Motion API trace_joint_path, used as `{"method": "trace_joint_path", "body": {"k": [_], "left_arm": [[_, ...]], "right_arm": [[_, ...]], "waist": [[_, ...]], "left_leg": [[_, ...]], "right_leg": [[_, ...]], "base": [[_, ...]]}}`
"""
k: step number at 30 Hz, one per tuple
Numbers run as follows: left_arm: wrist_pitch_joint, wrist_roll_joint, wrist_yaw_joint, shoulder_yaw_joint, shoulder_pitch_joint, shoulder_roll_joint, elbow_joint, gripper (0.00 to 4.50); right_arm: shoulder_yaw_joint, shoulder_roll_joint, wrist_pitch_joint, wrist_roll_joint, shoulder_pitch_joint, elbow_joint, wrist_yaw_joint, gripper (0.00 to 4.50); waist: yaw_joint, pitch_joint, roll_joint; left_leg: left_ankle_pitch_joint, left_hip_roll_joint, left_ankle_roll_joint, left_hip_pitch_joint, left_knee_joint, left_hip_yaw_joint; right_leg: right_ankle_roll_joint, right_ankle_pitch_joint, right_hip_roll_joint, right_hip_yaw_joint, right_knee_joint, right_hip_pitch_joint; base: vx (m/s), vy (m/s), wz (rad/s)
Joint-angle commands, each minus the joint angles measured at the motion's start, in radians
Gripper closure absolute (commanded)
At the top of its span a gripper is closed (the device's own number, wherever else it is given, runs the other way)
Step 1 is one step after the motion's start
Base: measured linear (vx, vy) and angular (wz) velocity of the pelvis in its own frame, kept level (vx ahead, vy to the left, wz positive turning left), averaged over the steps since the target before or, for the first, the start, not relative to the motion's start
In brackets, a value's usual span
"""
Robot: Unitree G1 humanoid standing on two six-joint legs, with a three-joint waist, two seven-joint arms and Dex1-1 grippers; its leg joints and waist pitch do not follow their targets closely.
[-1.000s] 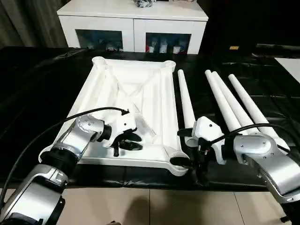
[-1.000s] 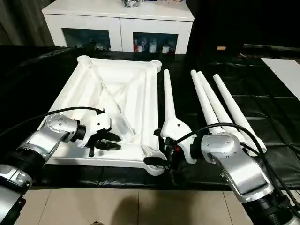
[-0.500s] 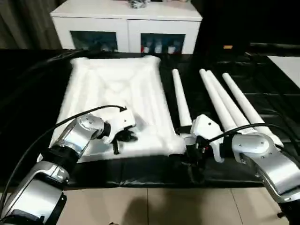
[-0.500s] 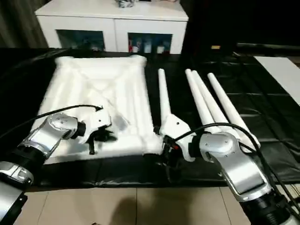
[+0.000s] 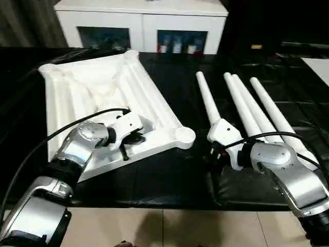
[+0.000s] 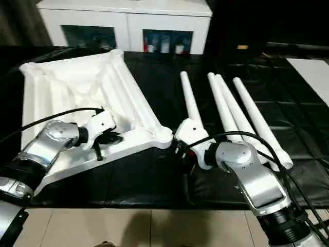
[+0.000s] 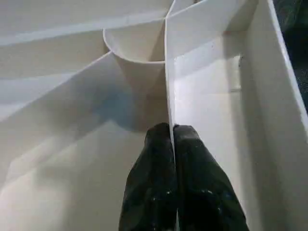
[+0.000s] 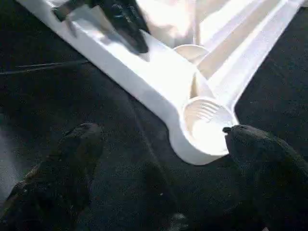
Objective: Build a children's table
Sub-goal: Rotate table base, then pick table leg
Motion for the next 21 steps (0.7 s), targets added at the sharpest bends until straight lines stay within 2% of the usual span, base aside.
{"method": "trace_joint_path", "body": {"k": [1, 3, 5, 7, 9, 10, 11, 12, 13, 14, 16, 17, 18, 19, 21], "left_arm": [[-0.058, -0.009, 0.017, 0.012, 0.01, -0.015, -0.014, 3.97], [-0.046, -0.021, 0.0, 0.02, 0.013, -0.011, -0.024, 3.94], [-0.046, -0.025, -0.004, 0.025, 0.013, -0.009, -0.03, 3.72], [-0.052, -0.037, -0.011, 0.041, 0.011, -0.003, -0.038, 3.55], [-0.053, -0.054, -0.018, 0.061, 0.007, 0.005, -0.053, 3.51], [-0.053, -0.054, -0.018, 0.061, 0.007, 0.005, -0.053, 3.51], [-0.042, -0.072, -0.005, 0.089, -0.003, 0.012, -0.066, 3.33], [-0.038, -0.081, -0.009, 0.099, -0.007, 0.014, -0.072, 3.2], [-0.025, -0.096, -0.005, 0.118, -0.014, 0.016, -0.086, 3.13], [-0.001, -0.118, -0.013, 0.134, -0.018, 0.018, -0.114, 3.14], [0.018, -0.131, -0.025, 0.14, -0.017, 0.019, -0.136, 3.13], [0.074, -0.159, -0.059, 0.142, -0.01, 0.017, -0.187, 2.83], [0.119, -0.186, -0.098, 0.136, 0.004, 0.016, -0.244, 2.74], [0.164, -0.211, -0.132, 0.129, 0.021, 0.015, -0.3, 2.74], [0.24, -0.26, -0.192, 0.108, 0.057, 0.017, -0.41, 2.59]], "right_arm": [[-0.04, 0.02, 0.051, -0.034, -0.032, 0.019, -0.079, 0.0], [-0.048, 0.034, 0.079, -0.045, -0.039, 0.019, -0.112, 0.0], [-0.055, 0.043, 0.099, -0.047, -0.044, 0.019, -0.131, 0.0], [-0.083, 0.073, 0.157, -0.05, -0.071, 0.043, -0.189, 0.0], [-0.144, 0.122, 0.234, -0.028, -0.116, 0.093, -0.26, 0.0], [-0.144, 0.122, 0.234, -0.028, -0.116, 0.093, -0.26, 0.0], [-0.209, 0.166, 0.311, -0.001, -0.165, 0.152, -0.315, 0.0], [-0.219, 0.175, 0.326, -0.003, -0.183, 0.174, -0.328, 0.0], [-0.228, 0.185, 0.347, -0.009, -0.218, 0.223, -0.346, 0.0], [-0.227, 0.194, 0.361, -0.021, -0.26, 0.287, -0.361, 0.0], [-0.223, 0.198, 0.365, -0.026, -0.284, 0.325, -0.368, 0.0], [-0.215, 0.207, 0.371, -0.031, -0.327, 0.395, -0.372, 0.0], [-0.213, 0.217, 0.371, -0.029, -0.361, 0.455, -0.373, 0.0], [-0.217, 0.229, 0.371, -0.024, -0.391, 0.509, -0.375, 0.0], [-0.216, 0.247, 0.374, -0.017, -0.434, 0.598, -0.366, 0.0]], "waist": [[0.003, -0.068, -0.006], [0.004, -0.068, -0.005], [0.005, -0.068, -0.005], [0.004, -0.069, -0.005], [-0.001, -0.07, -0.004], [-0.001, -0.07, -0.004], [-0.003, -0.068, -0.003], [-0.004, -0.068, -0.002], [-0.003, -0.069, 0.011], [-0.005, -0.069, 0.006], [-0.008, -0.07, 0.006], [-0.006, -0.07, 0.012], [-0.007, -0.072, 0.012], [-0.007, -0.071, 0.013], [-0.004, -0.069, 0.012]], "left_leg": [[0.004, 0.073, 0.097, 0.01, -0.07, -0.024], [-0.006, 0.073, 0.083, 0.013, -0.071, -0.023], [-0.008, 0.073, 0.073, 0.013, -0.072, -0.023], [-0.002, 0.071, 0.068, 0.013, -0.072, -0.023], [-0.001, 0.069, 0.062, 0.012, -0.072, -0.023], [-0.003, 0.069, 0.057, 0.012, -0.073, -0.024], [-0.017, 0.068, 0.044, 0.016, -0.074, -0.022], [-0.022, 0.068, 0.039, 0.014, -0.074, -0.022], [-0.029, 0.067, 0.022, 0.018, -0.074, -0.022], [-0.032, 0.066, 0.01, 0.019, -0.075, -0.021], [-0.029, 0.065, 0.0, 0.018, -0.074, -0.021], [-0.023, 0.064, -0.008, 0.018, -0.073, -0.02], [-0.019, 0.063, -0.011, 0.019, -0.072, -0.019], [-0.022, 0.066, -0.017, 0.018, -0.073, -0.019], [-0.016, 0.065, -0.017, 0.014, -0.072, -0.016]], "right_leg": [[-0.315, 0.106, -0.082, 0.052, -0.051, 0.059], [-0.313, 0.094, -0.081, 0.052, -0.052, 0.058], [-0.309, 0.106, -0.082, 0.053, -0.05, 0.059], [-0.307, 0.112, -0.082, 0.053, -0.05, 0.061], [-0.312, 0.108, -0.082, 0.053, -0.049, 0.061], [-0.312, 0.1, -0.082, 0.052, -0.05, 0.062], [-0.313, 0.085, -0.08, 0.053, -0.051, 0.059], [-0.313, 0.079, -0.081, 0.053, -0.051, 0.06], [-0.313, 0.07, -0.08, 0.052, -0.05, 0.058], [-0.311, 0.075, -0.077, 0.051, -0.052, 0.059], [-0.317, 0.092, -0.077, 0.052, -0.048, 0.06], [-0.315, 0.117, -0.076, 0.052, -0.047, 0.061], [-0.321, 0.123, -0.077, 0.051, -0.044, 0.061], [-0.333, 0.12, -0.081, 0.051, -0.044, 0.061], [-0.335, 0.13, -0.077, 0.051, -0.045, 0.062]], "base": [[0.0, 0.0, 0.0], [0.0, 0.0, 0.0], [0.0, 0.0, 0.0], [0.0, 0.0, 0.0], [0.0, 0.0, 0.0], [0.0, 0.0, 0.0], [0.0, 0.0, 0.0], [0.0, 0.0, 0.0], [0.0, 0.0, 0.0], [0.0, 0.0, 0.0], [0.0, 0.0, 0.0], [0.0, 0.0, 0.0], [0.0, 0.0, 0.0], [0.0, 0.0, 0.0], [0.0, 0.0, 0.0]]}}
